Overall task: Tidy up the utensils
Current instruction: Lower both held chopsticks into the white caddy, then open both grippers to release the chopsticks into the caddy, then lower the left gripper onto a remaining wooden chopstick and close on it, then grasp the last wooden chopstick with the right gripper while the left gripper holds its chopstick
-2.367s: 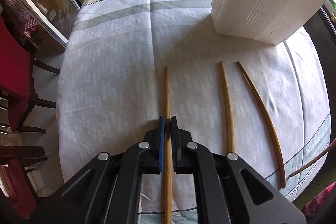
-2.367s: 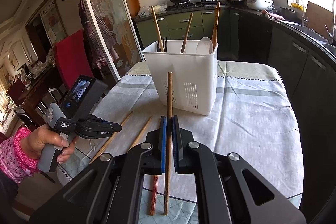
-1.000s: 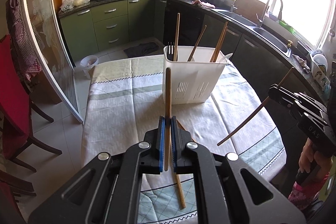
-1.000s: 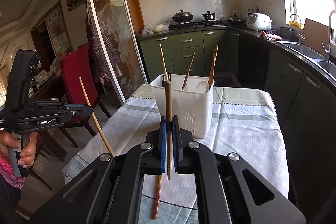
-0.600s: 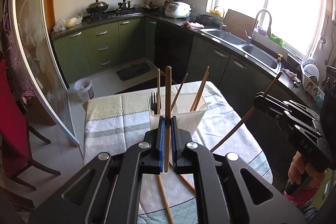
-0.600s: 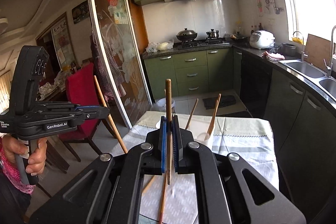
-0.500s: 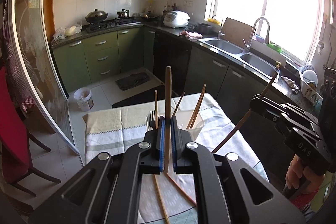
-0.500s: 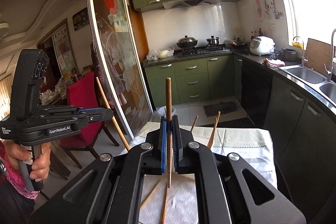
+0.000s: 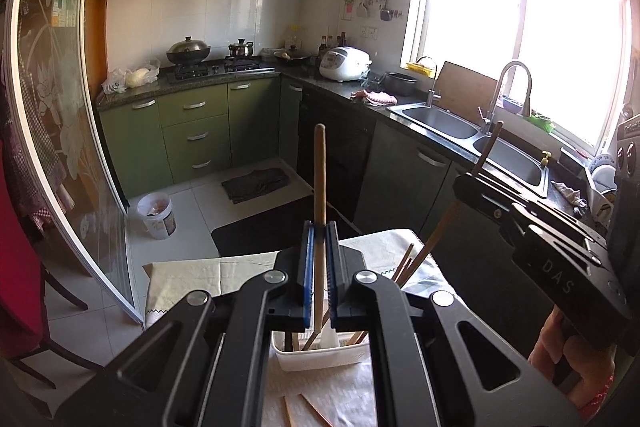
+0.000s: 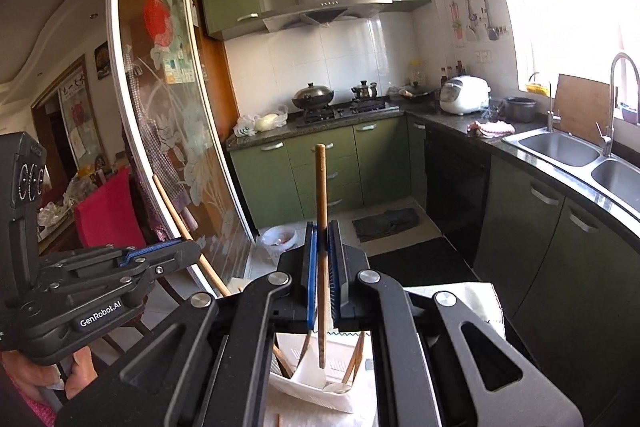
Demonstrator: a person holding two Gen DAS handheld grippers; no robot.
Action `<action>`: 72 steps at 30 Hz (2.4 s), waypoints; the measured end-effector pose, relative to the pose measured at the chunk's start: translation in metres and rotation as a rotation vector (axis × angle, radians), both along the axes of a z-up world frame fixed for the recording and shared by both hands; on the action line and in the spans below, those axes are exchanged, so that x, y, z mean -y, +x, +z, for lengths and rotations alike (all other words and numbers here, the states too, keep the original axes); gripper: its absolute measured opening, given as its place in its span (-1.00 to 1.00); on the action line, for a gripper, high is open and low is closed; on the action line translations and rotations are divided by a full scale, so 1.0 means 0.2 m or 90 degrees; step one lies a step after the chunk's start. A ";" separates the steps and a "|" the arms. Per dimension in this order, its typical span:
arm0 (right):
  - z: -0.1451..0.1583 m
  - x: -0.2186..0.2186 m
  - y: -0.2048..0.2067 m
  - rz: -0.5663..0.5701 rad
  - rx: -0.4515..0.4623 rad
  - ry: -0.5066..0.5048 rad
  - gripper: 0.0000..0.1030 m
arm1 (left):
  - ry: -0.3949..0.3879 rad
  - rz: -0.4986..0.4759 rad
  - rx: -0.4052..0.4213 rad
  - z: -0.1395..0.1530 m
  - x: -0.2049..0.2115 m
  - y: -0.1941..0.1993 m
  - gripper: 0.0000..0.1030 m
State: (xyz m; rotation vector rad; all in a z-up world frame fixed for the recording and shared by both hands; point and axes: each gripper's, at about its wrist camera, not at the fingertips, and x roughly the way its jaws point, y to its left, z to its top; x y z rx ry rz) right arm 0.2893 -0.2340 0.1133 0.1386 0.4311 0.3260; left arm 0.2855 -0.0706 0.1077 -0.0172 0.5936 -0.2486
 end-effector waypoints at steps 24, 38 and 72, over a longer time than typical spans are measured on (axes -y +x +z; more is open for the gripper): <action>-0.24 0.03 -0.29 0.037 -0.005 -0.015 -0.68 | 0.049 -0.007 -0.089 -0.32 -0.04 -0.18 -0.18; -0.81 0.27 -0.83 0.031 -0.159 0.001 -0.39 | 0.103 0.014 -0.426 -1.21 -0.16 -0.27 -0.20; -1.14 -0.13 -0.51 0.127 -0.314 -0.078 -0.36 | 0.079 0.052 -0.368 -1.19 -0.20 -0.26 -0.88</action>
